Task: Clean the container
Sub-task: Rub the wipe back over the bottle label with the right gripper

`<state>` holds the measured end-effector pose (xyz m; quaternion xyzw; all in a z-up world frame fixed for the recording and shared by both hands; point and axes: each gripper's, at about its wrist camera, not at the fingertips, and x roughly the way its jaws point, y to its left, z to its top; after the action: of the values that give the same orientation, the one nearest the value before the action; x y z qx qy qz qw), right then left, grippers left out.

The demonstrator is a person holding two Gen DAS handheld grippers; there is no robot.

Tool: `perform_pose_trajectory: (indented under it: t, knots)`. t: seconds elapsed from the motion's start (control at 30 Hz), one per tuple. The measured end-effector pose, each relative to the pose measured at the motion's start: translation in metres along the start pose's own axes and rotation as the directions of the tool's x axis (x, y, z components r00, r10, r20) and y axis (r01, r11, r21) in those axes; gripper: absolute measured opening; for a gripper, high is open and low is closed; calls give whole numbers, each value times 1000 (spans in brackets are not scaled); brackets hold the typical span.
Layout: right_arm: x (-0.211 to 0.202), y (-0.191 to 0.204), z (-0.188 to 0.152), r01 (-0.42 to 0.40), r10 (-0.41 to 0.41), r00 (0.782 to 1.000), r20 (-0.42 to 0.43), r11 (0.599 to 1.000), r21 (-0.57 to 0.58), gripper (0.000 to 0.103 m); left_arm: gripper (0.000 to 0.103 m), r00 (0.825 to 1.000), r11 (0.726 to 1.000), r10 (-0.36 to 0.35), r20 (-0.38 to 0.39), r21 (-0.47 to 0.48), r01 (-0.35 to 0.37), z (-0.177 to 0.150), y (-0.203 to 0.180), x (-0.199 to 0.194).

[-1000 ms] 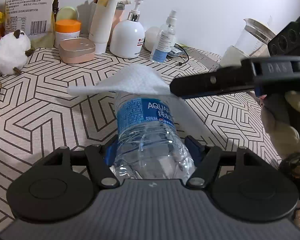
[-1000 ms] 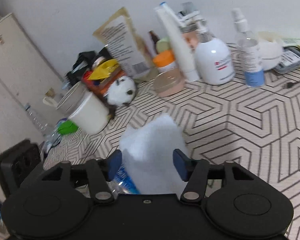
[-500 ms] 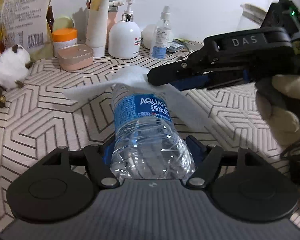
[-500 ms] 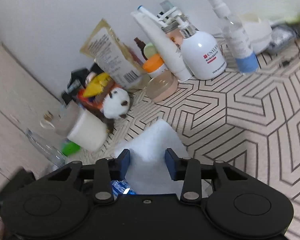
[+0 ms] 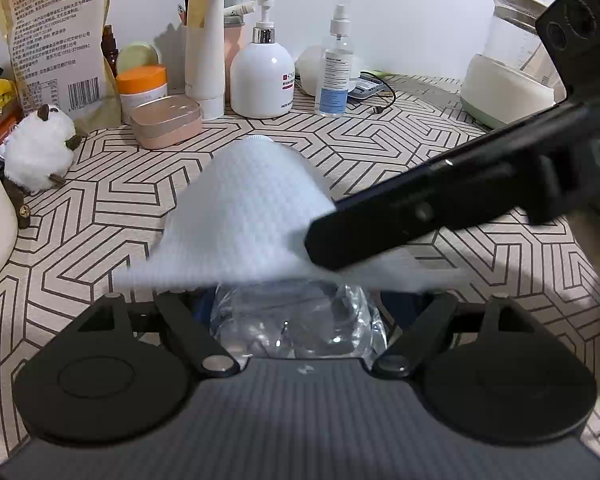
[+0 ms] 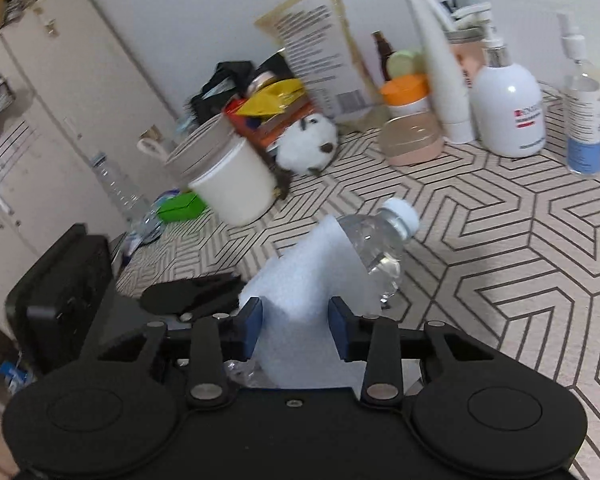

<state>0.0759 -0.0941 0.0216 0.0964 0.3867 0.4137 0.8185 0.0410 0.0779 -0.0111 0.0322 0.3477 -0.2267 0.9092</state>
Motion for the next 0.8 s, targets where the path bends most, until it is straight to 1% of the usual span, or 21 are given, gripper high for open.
perform_pose_trajectory:
  t: [0.03,0.1,0.17,0.27,0.33,0.47,0.57,0.63,0.77,0.8]
  knots:
    - [0,0,0,-6,6,1000,-4,1000,-1,44,81,1000,1000,0,0,0,0,0,-1,0]
    - [1,1,-1,-18,18,1000,-12,1000,-2,45,81,1000,1000,4,1,3,-4,0,-2,1]
    - [0,-2,-1,-21,22,1000,-12,1000,7,44,79,1000,1000,10,5,11,-10,0,-4,1]
    - [0,-10,0,5,-5,1000,10,999,42,44,75,1000,1000,13,21,12,-13,-2,-4,-1]
    - [1,-17,1,21,-23,999,26,997,71,44,69,1000,1000,11,28,3,-11,-1,-2,-2]
    - [1,-21,2,47,-52,997,56,995,89,44,69,999,1000,6,34,-15,-5,-1,-1,-3]
    - [2,-25,2,58,-68,994,80,991,117,46,69,999,1000,9,37,-15,-8,-1,-2,-3]
    - [2,-30,3,81,-96,989,109,987,135,49,69,999,1000,10,37,-11,-10,-1,-3,-2]
    - [3,-32,2,64,-79,992,100,988,143,50,69,999,1000,7,34,-12,-6,-1,-2,-2]
    - [3,-29,2,60,-72,993,89,989,133,53,69,999,1000,5,34,-13,-5,-1,-2,-2]
